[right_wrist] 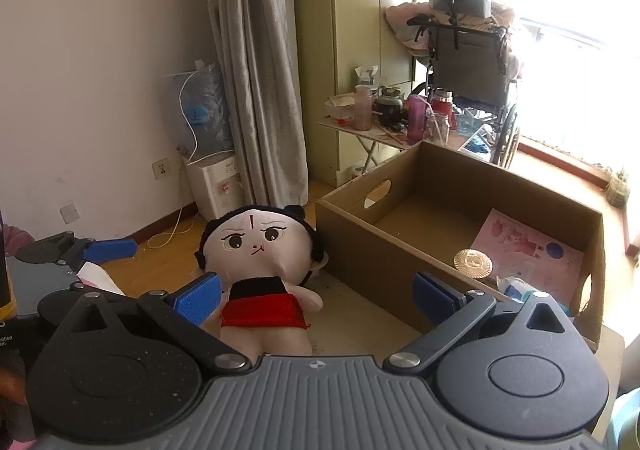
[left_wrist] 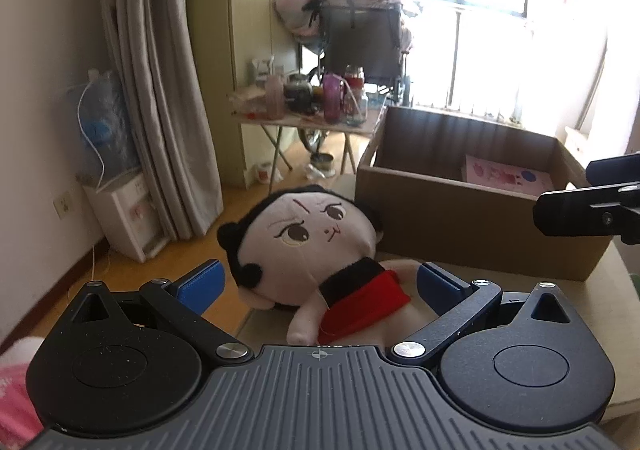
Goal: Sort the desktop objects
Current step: 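Withdraw both grippers from the box toward the plush doll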
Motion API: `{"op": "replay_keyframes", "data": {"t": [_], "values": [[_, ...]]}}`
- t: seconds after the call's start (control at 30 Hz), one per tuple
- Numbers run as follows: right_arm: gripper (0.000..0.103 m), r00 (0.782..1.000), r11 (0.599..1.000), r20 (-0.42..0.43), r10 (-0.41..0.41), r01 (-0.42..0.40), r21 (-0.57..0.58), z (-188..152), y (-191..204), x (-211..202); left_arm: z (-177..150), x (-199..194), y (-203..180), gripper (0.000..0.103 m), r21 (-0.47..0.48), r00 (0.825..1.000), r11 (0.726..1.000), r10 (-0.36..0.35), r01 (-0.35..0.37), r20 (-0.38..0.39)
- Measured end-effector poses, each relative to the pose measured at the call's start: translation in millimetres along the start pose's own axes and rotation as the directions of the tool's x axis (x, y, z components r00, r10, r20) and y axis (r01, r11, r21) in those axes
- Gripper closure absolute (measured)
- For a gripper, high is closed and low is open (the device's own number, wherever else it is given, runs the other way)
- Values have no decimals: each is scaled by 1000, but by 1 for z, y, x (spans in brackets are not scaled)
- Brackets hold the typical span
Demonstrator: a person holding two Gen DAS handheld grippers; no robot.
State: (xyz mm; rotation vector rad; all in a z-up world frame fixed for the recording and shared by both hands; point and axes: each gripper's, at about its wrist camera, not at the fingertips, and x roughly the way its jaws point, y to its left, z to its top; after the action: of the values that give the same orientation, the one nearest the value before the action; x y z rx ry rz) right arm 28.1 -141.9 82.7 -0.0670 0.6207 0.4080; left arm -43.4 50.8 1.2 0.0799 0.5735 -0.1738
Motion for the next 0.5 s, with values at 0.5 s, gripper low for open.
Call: {"op": "replay_keyframes", "data": {"t": [0.5], "values": [[0, 1000, 999, -7, 15, -15, 36, -1, -2, 3, -2, -2, 5, 0, -8, 998, 998, -57, 58, 38]]}}
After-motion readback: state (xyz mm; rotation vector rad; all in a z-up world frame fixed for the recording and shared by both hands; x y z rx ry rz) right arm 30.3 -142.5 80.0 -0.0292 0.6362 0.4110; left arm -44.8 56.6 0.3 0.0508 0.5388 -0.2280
